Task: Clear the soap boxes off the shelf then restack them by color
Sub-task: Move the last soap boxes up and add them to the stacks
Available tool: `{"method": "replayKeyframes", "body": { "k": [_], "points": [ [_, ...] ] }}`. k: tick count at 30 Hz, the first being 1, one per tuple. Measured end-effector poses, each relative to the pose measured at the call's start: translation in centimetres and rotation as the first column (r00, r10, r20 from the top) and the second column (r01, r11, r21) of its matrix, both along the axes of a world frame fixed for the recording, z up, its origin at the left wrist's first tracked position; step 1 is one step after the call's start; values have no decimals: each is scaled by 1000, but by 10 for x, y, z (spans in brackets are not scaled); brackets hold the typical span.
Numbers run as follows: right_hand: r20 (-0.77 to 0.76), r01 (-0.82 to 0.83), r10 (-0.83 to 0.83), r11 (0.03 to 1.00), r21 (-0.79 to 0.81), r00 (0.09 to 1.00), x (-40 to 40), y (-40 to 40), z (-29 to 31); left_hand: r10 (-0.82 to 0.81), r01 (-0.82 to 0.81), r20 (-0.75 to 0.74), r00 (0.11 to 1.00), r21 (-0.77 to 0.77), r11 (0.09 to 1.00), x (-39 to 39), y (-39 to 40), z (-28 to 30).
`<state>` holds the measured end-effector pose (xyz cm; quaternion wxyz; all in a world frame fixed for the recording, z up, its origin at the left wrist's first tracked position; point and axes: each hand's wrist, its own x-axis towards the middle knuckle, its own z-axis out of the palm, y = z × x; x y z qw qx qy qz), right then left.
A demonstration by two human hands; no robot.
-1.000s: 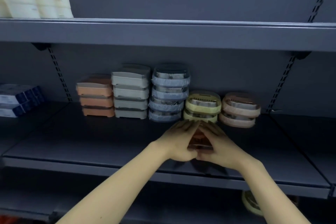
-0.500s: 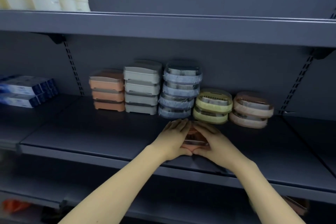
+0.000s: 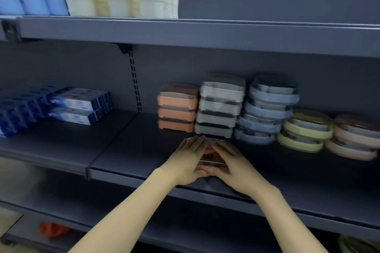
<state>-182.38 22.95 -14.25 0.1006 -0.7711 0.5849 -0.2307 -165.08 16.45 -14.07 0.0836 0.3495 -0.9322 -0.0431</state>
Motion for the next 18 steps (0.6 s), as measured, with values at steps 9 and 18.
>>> {"method": "replayKeyframes", "body": {
  "k": [9, 18],
  "points": [
    [18, 49, -49, 998, -26, 999, 45, -22, -5, -31, 32, 31, 999, -16, 999, 42, -25, 6],
    [32, 224, -224, 938, -266, 974, 59, -42, 22, 32, -25, 48, 998, -132, 991, 77, -58, 82]
  ]
}}
